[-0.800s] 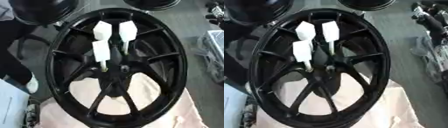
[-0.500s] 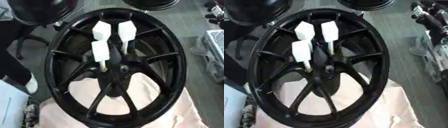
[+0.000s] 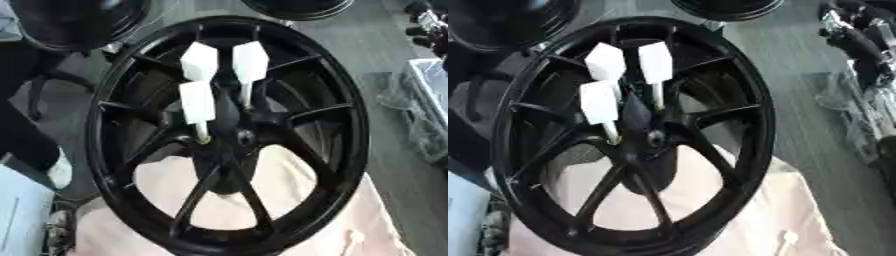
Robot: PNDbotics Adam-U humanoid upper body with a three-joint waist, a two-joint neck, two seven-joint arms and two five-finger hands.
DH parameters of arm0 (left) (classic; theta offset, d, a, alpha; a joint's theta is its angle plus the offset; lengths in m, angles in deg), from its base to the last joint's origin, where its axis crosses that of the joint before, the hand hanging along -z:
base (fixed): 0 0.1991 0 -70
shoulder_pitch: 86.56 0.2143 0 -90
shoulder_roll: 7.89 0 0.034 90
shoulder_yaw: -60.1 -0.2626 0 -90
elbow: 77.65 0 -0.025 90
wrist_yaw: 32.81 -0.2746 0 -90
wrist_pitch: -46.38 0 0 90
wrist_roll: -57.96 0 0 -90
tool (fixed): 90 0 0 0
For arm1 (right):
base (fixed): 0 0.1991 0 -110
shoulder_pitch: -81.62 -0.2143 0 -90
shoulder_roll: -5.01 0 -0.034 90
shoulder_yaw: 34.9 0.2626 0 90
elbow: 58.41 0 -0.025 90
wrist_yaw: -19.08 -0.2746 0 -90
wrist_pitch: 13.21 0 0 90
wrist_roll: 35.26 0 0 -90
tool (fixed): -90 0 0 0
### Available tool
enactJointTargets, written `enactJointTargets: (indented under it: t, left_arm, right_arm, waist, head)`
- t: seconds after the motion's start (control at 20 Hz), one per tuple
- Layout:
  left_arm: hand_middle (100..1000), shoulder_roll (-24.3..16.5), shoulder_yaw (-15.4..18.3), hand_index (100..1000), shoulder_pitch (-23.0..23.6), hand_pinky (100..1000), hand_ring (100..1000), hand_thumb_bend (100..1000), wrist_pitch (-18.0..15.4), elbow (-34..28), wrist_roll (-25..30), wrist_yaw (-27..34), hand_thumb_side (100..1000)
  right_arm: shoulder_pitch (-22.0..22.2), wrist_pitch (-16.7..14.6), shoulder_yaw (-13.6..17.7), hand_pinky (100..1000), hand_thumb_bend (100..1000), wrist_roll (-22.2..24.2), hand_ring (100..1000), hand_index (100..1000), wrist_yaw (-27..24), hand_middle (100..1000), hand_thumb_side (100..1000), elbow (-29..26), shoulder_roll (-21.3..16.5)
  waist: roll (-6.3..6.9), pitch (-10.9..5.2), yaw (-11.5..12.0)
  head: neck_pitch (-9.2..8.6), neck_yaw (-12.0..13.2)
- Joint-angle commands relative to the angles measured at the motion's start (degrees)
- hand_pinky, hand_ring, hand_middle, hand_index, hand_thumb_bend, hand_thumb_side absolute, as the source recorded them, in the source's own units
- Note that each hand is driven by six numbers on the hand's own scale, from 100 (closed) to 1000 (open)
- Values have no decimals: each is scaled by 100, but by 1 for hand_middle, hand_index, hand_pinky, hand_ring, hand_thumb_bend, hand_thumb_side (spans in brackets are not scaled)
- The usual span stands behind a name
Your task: Pull the pin out of the wheel hub.
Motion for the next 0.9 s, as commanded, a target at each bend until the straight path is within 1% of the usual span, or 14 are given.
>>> enactJointTargets:
  t: [0.05,0.3,0.4,0.5,0.6,0.65,0.7,0.9]
  left_arm:
    - [728,-376,-94,836,-36,834,777,264,284,-406,82,197,454]
    - [751,-745,-430,852,59,832,773,321,949,-1179,179,199,486]
    - [760,-846,-572,858,51,828,770,337,1088,-1321,242,199,498]
    - [771,-912,-723,865,19,822,758,367,1118,-1355,327,201,531]
    - [765,-948,-849,864,-12,820,752,376,1112,-1363,437,201,552]
    - [743,-949,-899,860,-26,813,733,389,1096,-1364,492,208,589]
    - [738,-943,-942,857,-41,810,727,394,1078,-1365,548,224,597]
    - [733,-921,-1087,836,-91,814,726,439,1013,-1366,746,193,615]
  right_arm:
    - [-56,-4,47,875,245,6,768,900,-20,726,473,-105,-240]
    - [-62,4,23,875,243,39,768,900,8,727,475,-100,-249]
    - [-68,6,15,875,242,49,768,900,18,727,476,-98,-255]
    - [-76,9,1,875,241,63,768,900,28,727,477,-97,-258]
    - [-81,11,-3,875,241,71,768,900,37,727,477,-95,-259]
    - [-80,13,-4,875,241,73,768,900,41,727,477,-93,-259]
    - [-78,14,-6,875,238,74,768,900,44,726,468,-91,-258]
    - [-75,18,-10,876,240,83,769,900,51,727,478,-86,-249]
  waist:
    - [3,-139,5]
    - [34,-111,2]
    - [46,-101,-2]
    - [58,-92,-2]
    - [66,-85,-1]
    - [68,-78,0]
    - [67,-73,1]
    - [65,-59,0]
  head:
    - [24,-24]
    - [12,-24]
    - [18,-22]
    - [14,-22]
    - [12,-22]
    - [14,-22]
    - [16,-20]
    - [18,-3]
